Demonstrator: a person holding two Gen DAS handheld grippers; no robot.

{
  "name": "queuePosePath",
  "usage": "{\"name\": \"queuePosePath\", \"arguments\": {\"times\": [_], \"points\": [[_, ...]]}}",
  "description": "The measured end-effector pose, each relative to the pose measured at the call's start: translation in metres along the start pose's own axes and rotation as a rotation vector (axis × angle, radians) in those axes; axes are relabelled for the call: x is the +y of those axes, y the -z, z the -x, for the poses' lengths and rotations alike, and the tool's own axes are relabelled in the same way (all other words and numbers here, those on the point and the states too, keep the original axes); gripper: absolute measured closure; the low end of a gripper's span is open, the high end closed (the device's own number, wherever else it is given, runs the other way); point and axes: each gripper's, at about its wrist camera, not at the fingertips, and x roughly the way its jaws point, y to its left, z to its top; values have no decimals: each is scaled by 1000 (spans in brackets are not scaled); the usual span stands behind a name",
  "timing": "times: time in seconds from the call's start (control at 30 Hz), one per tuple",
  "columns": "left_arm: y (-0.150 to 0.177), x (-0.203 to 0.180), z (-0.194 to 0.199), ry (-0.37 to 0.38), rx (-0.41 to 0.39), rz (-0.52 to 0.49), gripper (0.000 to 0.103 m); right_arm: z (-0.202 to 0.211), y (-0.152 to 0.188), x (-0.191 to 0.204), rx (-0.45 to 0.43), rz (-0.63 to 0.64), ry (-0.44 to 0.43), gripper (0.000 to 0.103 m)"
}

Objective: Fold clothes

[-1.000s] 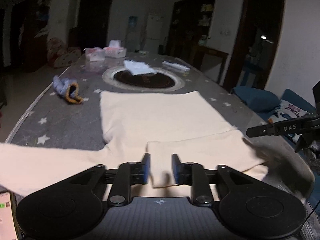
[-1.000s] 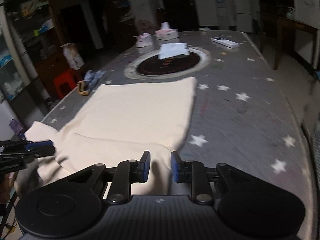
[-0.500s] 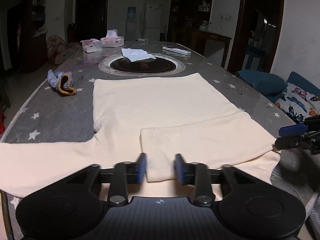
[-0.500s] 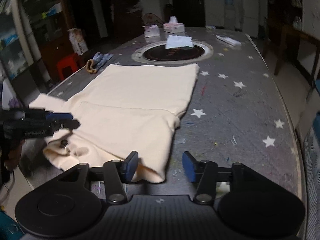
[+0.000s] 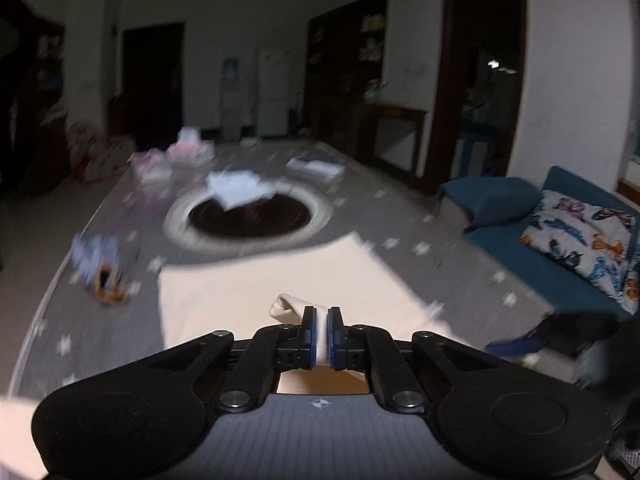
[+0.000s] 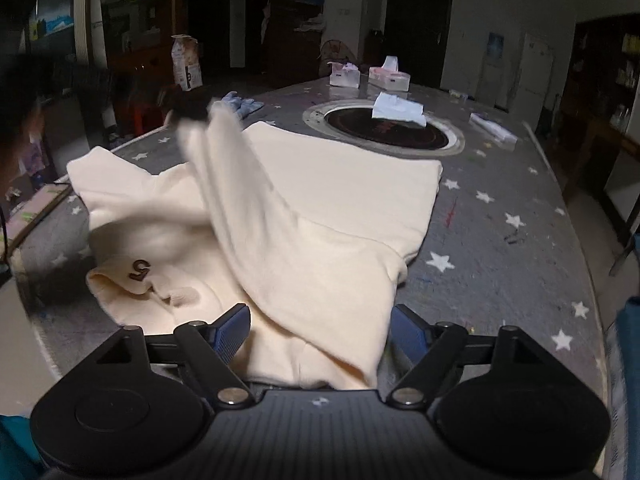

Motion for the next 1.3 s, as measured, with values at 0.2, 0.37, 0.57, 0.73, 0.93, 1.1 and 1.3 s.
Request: {"name": "queuePosePath", "arguments": {"times": [0.2, 0.37, 0.57, 0.73, 0.93, 1.1, 1.3], "points": [[-40, -24, 13, 59, -91, -69, 98, -5, -1, 1, -43, -9, 112, 24], [-42, -24, 18, 66, -108, -69, 98, 0, 7, -13, -41, -48, 260, 24], [-14, -9, 15, 46, -47, -30, 98, 6, 24, -32, -5, -82, 311, 20], [29, 11, -2, -3, 70, 12, 98, 9, 30, -37, 9, -74, 298, 17], [64, 25, -9, -21, 141, 54, 97, 23, 33, -32, 51, 4, 272, 15], [78, 32, -10, -38, 175, 65, 94, 50, 25, -34, 71, 11, 190, 34], [76, 38, 3, -68, 151, 88, 94, 38, -13, -46, 5, -108, 3, 60]]}}
